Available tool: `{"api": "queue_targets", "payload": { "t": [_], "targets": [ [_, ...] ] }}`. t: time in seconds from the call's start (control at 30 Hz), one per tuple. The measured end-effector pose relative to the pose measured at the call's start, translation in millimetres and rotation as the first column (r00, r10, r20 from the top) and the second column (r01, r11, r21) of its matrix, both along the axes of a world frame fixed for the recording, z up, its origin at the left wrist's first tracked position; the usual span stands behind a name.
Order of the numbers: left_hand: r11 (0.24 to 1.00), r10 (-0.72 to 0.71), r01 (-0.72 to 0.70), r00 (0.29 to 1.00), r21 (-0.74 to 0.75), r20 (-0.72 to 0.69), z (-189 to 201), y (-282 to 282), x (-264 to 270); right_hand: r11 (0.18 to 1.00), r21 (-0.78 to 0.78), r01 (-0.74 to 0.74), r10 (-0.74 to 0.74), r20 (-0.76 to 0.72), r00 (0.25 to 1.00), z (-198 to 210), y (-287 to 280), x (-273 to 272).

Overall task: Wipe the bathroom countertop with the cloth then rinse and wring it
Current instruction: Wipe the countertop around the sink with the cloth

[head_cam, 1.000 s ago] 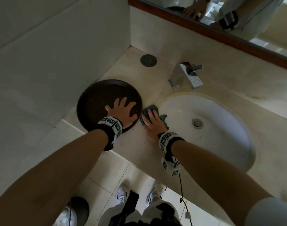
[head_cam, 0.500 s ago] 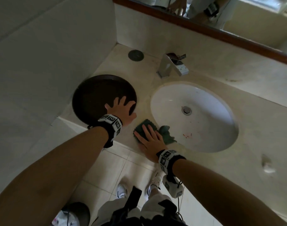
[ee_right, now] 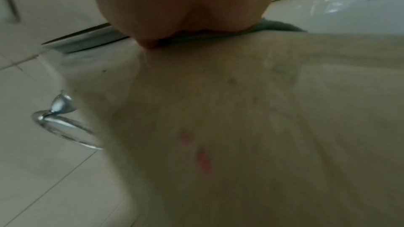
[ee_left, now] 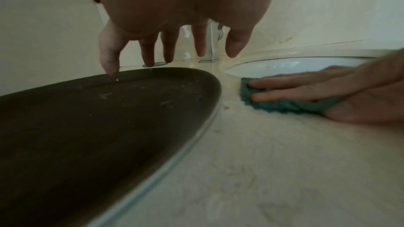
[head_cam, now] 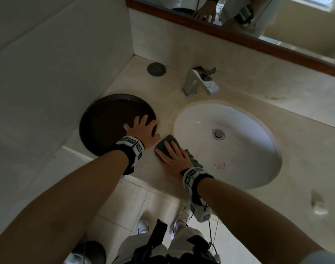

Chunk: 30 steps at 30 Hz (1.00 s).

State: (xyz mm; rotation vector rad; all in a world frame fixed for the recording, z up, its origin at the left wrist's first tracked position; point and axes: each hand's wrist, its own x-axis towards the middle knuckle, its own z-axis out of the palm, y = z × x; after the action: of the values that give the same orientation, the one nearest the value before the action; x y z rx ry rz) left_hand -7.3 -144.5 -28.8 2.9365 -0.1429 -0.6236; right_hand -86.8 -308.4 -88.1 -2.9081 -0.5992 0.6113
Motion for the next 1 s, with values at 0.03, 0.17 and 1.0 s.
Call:
{"api": "queue_targets", "payload": {
  "t": [0.03,0.17,1.0],
  "targets": [
    [1.000,0.009,-0.009,1.000,-0.001,0.000,0,1,2,1.000,-0.010,-0.015,0.015,-0.031,0.999,-1,-1,9],
    [0.999,0.048,-0.048,0.999,0.006,0.011,1,10,10,0.998,-0.003,-0.061,0.061,-0.047,0.997,0,3,32],
    [0.998,-0.047,0.045,0.998,0.045,0.036,5,27,-37,0.982,0.082,-0.169,0.169,0.011,0.986,10,38,-71]
  ]
}}
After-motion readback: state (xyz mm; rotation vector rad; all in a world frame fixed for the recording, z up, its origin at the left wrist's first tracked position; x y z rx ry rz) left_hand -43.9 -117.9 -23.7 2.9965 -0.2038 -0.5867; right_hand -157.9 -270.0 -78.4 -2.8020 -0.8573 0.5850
